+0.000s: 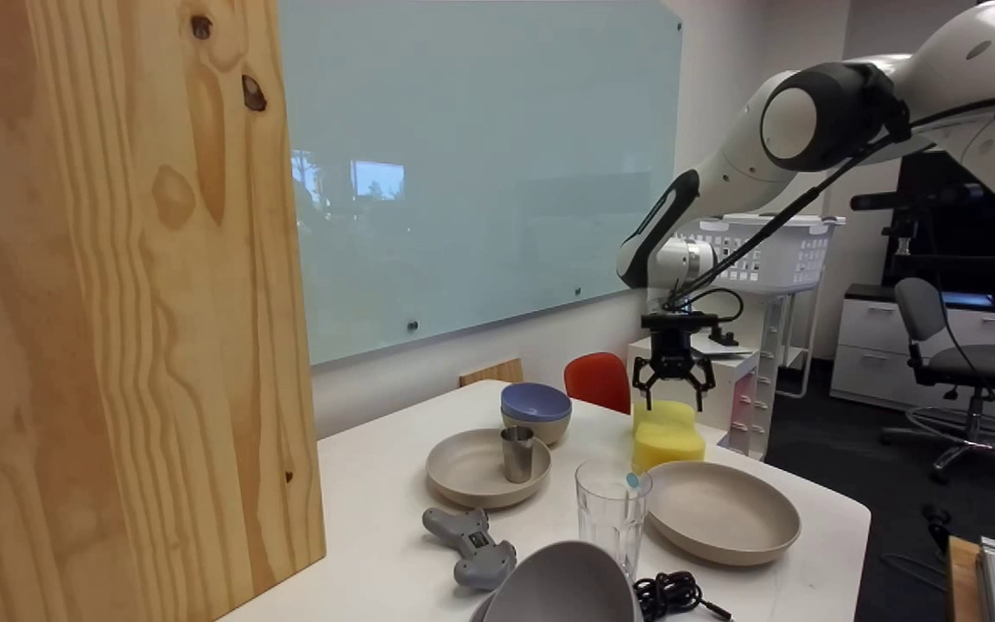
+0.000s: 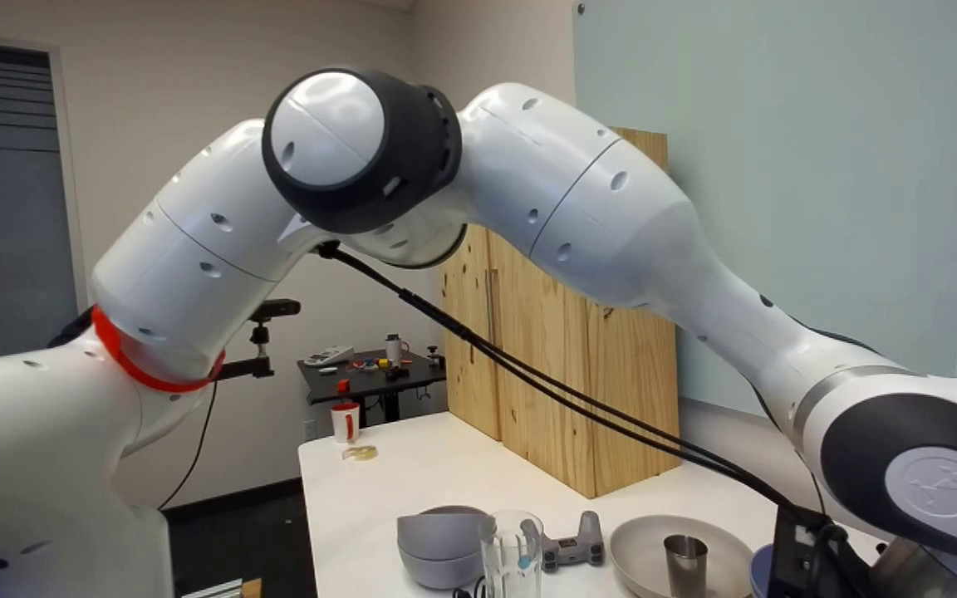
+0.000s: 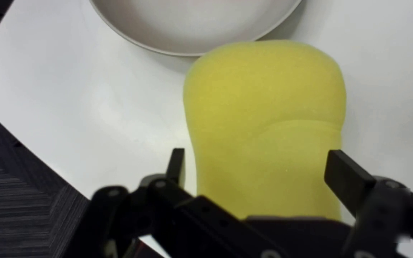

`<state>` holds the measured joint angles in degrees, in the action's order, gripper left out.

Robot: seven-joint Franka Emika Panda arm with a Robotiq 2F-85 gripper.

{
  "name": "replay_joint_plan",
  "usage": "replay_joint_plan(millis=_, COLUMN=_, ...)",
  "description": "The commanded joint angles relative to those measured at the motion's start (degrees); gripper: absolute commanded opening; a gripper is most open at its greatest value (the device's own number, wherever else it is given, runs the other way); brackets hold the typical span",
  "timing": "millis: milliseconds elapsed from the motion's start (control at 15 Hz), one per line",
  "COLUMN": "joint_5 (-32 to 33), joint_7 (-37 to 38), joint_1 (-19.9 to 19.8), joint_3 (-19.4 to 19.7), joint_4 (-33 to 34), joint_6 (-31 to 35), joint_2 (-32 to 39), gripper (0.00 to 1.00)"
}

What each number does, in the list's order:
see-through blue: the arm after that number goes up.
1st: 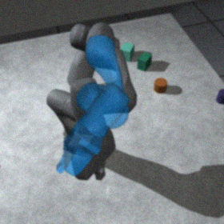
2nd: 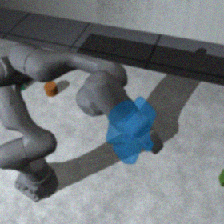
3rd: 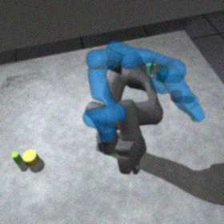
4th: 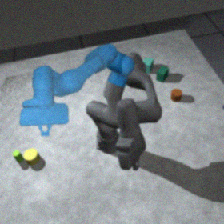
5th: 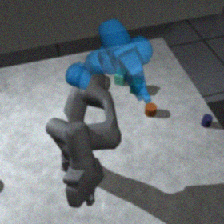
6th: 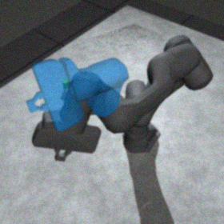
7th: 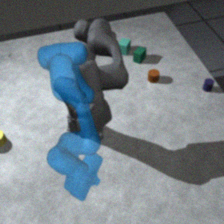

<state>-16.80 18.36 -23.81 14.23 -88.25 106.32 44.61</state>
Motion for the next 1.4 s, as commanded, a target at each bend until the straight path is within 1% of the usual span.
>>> replay_joint_plan(millis=0, joint_5=2.29, joint_7=1.04, joint_1=1.85, joint_3=0.56, joint_4=2.07, joint_6=0.25, joint_2=2.79, gripper=1.00)
replay_joint_plan(millis=200, joint_5=5.04, joint_7=0.77, joint_1=3.51, joint_3=1.30, joint_4=1.09, joint_6=2.91, joint_2=2.72, gripper=1.00)
replay_joint_plan(millis=333, joint_5=6.00, joint_7=0.30, joint_1=3.87, joint_3=1.24, joint_4=0.36, joint_6=6.10, joint_2=2.67, gripper=1.00)
replay_joint_plan(millis=467, joint_5=6.49, joint_7=0.33, joint_1=3.97, joint_3=1.09, joint_4=0.11, joint_6=7.60, joint_2=2.77, gripper=1.00)
replay_joint_plan(millis=800, joint_5=6.16, joint_7=-1.92, joint_1=3.80, joint_3=0.13, joint_4=-1.44, joint_6=14.19, joint_2=2.16, gripper=1.00)
replay_joint_plan(millis=1000, joint_5=5.64, joint_7=-2.10, joint_1=3.55, joint_3=-0.31, joint_4=-1.83, joint_6=15.93, joint_2=2.14, gripper=1.00)
replay_joint_plan(millis=1333, joint_5=4.31, joint_7=-3.14, joint_1=3.23, joint_3=-1.65, joint_4=-4.83, joint_6=20.41, joint_2=1.06, gripper=1.00)
